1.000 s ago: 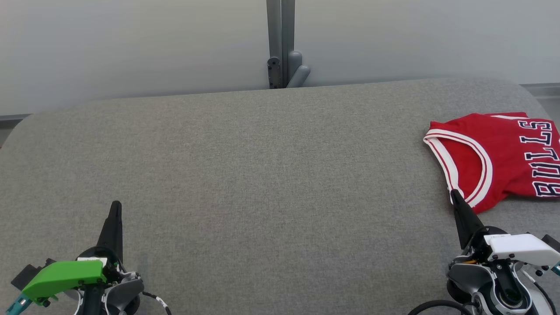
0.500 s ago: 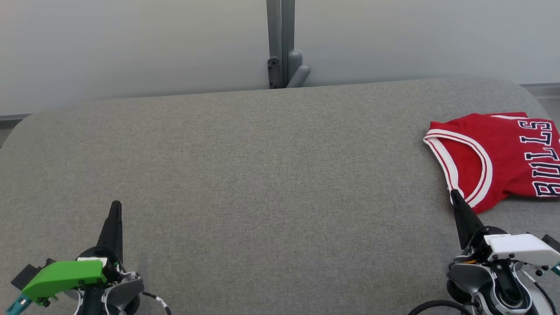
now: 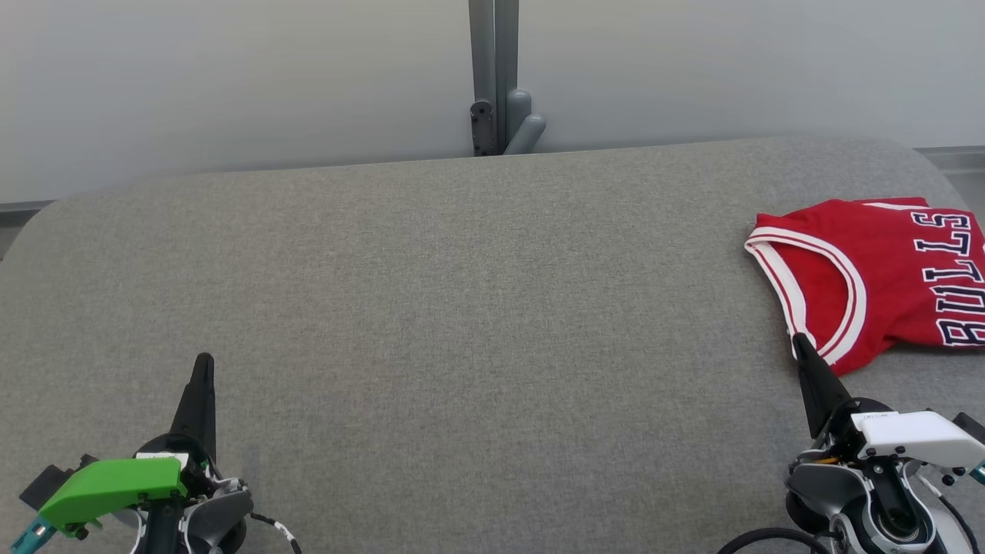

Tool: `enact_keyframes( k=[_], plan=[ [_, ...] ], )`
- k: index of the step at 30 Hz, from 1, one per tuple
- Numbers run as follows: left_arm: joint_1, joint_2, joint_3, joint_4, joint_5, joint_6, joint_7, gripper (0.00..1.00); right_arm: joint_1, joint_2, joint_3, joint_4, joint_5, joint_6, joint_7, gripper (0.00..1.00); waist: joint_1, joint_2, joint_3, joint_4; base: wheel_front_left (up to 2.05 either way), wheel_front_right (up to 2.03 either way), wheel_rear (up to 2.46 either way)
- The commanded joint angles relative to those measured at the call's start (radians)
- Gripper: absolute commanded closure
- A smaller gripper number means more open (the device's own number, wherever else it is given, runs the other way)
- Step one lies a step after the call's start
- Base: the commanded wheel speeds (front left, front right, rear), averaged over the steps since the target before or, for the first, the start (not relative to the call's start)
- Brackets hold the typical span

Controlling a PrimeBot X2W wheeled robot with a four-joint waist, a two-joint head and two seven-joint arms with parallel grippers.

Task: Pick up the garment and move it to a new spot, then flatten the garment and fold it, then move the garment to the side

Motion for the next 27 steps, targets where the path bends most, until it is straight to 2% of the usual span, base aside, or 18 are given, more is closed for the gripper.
enact_keyframes(
  k=[1,27],
  plan=[
    [-0.012,0.006,0.001,-0.005,-0.004,-0.007,0.003,1.0,-0.009,-0.005,0.002,-0.005,0.007,0.0,0.004,1.0,0.0,0.0114,0.0,0.0,0.0,0.0,0.0],
    [-0.012,0.006,0.001,-0.005,-0.004,-0.007,0.003,1.0,-0.009,-0.005,0.002,-0.005,0.007,0.0,0.003,1.0,0.0,0.0114,0.0,0.0,0.0,0.0,0.0]
  ],
)
